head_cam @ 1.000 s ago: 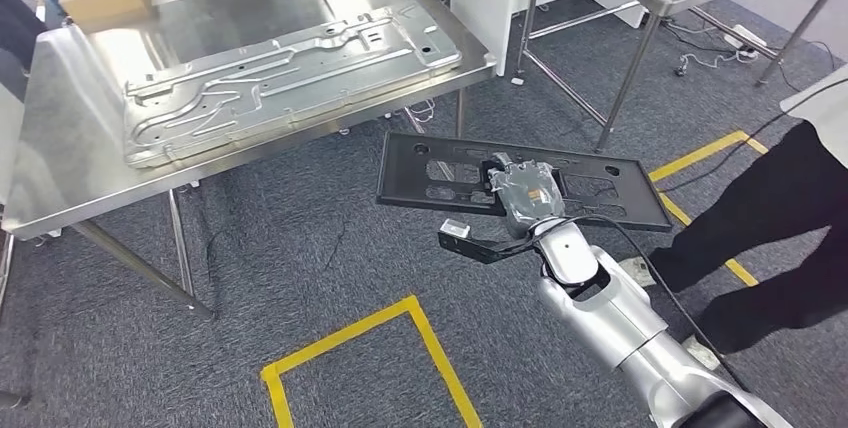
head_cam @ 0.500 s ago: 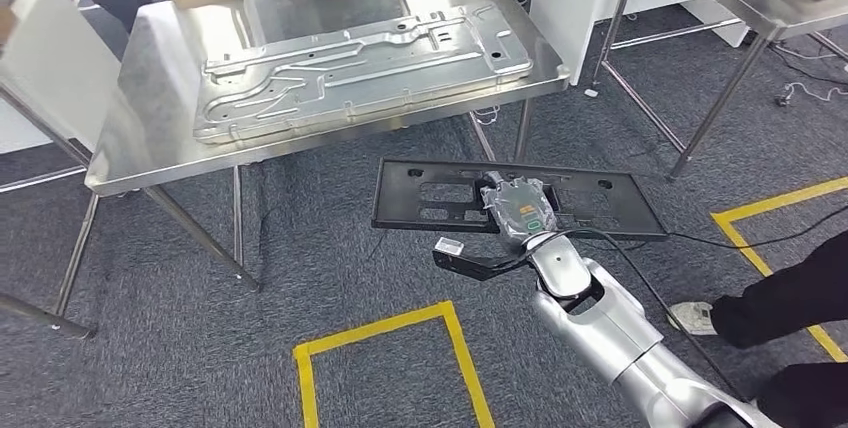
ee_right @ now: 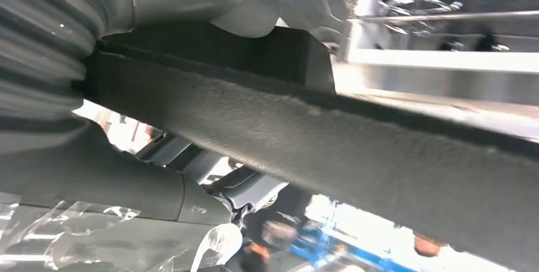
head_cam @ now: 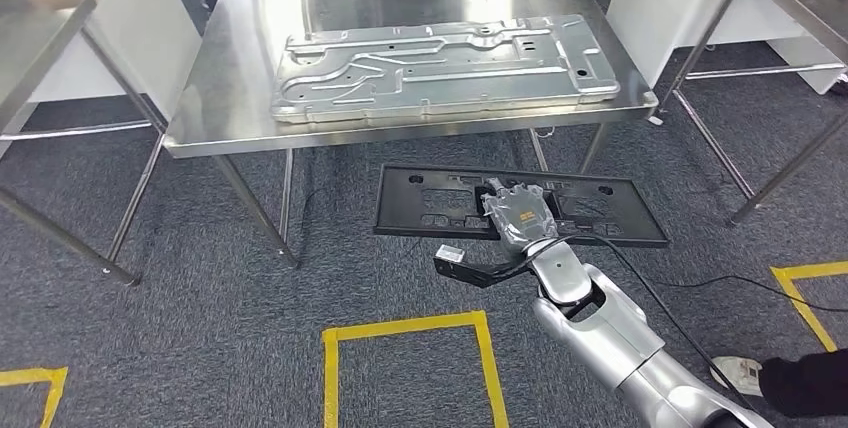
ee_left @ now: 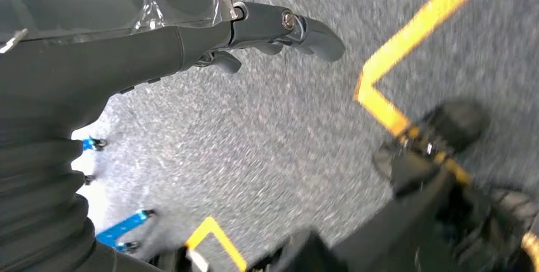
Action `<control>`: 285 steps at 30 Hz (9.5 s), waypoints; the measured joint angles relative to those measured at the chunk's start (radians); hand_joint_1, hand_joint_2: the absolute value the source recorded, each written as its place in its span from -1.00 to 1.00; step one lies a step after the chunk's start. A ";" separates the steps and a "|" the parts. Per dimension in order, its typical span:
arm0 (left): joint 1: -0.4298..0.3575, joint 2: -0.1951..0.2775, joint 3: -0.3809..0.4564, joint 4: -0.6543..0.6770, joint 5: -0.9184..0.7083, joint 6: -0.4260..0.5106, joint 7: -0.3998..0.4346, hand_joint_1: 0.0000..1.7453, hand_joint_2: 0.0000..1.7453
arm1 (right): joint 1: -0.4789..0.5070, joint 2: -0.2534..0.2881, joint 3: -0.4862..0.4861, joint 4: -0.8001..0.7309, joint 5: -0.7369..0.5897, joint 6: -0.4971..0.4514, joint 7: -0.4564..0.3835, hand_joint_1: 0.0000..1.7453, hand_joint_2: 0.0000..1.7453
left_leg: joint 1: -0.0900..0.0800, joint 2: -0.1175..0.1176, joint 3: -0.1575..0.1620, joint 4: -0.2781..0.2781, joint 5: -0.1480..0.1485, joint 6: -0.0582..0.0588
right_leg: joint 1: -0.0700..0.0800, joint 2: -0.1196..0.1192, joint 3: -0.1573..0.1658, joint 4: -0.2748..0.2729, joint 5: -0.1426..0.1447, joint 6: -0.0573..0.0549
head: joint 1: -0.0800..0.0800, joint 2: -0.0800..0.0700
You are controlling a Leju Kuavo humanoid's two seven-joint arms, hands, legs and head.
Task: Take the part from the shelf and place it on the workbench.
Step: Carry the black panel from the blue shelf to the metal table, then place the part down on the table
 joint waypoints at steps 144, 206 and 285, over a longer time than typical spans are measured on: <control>0.037 -0.046 0.052 0.000 -0.076 0.024 0.052 -1.00 1.00 | -0.058 -0.143 0.010 -0.134 0.156 0.249 0.107 -0.50 1.00 | -0.015 -0.019 -0.058 0.147 -0.057 0.010 | 0.000 0.028 0.035 -0.189 0.144 -0.015 | -0.002 0.000; 0.047 -0.052 0.075 0.000 -0.085 -0.011 0.011 -1.00 -1.00 | -0.123 -0.172 0.028 -0.168 0.100 0.238 0.065 -1.00 -1.00 | -0.013 -0.016 0.034 0.125 -0.128 0.012 | -0.009 0.020 -0.015 -0.172 0.186 -0.012 | -0.003 0.000; 0.085 -0.058 0.124 0.003 0.019 0.058 -0.018 -1.00 -1.00 | 0.588 -0.263 -0.305 -0.142 -0.787 -0.228 0.132 -1.00 -1.00 | -0.024 -0.015 -0.024 0.018 0.018 0.016 | 0.011 0.021 0.117 -0.113 0.080 0.005 | -0.004 0.000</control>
